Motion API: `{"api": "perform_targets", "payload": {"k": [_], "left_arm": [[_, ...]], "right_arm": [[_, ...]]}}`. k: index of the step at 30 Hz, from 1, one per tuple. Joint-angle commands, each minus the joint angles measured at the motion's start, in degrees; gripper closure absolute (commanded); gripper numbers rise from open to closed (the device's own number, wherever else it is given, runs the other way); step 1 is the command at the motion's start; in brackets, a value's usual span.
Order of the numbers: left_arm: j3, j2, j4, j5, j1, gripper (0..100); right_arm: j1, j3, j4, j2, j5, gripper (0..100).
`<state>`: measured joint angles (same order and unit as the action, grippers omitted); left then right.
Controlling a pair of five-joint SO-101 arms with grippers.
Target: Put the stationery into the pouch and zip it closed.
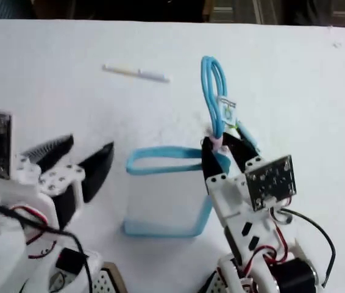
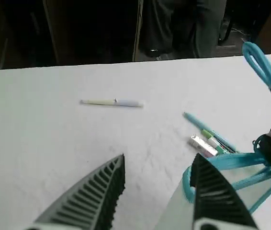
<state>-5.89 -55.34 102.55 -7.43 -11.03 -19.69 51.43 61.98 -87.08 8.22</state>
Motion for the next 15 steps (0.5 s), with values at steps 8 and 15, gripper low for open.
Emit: {"api": "perform_targets", "payload": {"k": [8,15], "left_arm": [[10.6,-1.3,-0.3,-6.2,-5.8,73],[-0.3,8.5,-0.1,-7.6,-9.3,73]], "right_arm": [[-0.2,1.6,6.6,-3.6,0.3,98.2],[-0.2,2.6,6.5,-3.8,0.3,98.2]]}}
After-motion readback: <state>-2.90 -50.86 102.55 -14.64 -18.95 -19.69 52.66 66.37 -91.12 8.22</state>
